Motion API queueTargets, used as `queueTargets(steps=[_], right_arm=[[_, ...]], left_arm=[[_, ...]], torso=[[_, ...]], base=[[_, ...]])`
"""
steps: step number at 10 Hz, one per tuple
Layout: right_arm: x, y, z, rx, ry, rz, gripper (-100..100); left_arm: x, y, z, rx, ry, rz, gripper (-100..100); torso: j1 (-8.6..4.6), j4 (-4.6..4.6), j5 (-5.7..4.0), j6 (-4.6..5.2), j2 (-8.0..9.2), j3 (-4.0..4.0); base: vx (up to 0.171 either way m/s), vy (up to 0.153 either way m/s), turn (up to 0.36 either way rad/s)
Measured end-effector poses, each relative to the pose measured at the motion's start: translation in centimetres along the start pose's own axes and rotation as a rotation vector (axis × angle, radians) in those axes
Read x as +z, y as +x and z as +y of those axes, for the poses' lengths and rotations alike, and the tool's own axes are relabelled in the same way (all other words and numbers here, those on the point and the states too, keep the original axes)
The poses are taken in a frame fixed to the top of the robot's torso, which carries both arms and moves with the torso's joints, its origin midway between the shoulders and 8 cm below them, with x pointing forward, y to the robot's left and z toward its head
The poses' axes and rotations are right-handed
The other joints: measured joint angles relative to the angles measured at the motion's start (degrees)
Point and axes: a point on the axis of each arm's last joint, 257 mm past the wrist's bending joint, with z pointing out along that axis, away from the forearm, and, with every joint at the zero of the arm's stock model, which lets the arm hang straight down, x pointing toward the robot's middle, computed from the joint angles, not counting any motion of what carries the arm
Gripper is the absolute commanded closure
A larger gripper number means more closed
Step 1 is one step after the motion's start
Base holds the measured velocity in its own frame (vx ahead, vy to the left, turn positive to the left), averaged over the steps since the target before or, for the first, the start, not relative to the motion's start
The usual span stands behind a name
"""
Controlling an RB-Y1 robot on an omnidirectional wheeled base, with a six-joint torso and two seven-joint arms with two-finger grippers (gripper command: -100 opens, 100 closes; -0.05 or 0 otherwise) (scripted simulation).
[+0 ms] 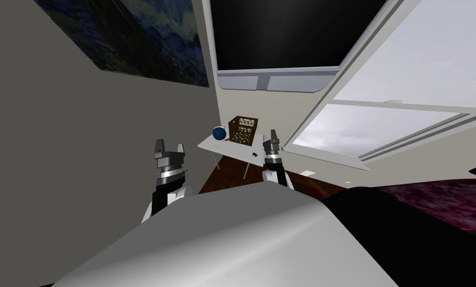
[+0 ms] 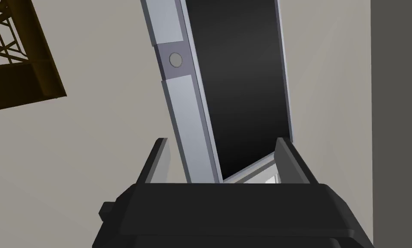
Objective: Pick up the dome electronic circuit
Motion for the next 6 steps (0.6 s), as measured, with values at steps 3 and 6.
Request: queueTargets(steps=[3,6], right_arm=[[0.32,0.18,0.13,-0.07,0.006,0.045,-100],[0.85,0.31,0.25,-0.197,0.016,0.107,-100]], left_arm=[[0.0,0.0,0.0,0.0,0.0,0.0,0],[0.0,0.0,0.0,0.0,0.0,0.0,0]], torso=[[-0.18,0.03,-0.04,0.0,0.14,0.08],[-0.27,0.06,-0.06,0.0,0.27,0.16]], base=[[-0.043,-0.042,0.035],[-0.069,-0.065,0.061]])
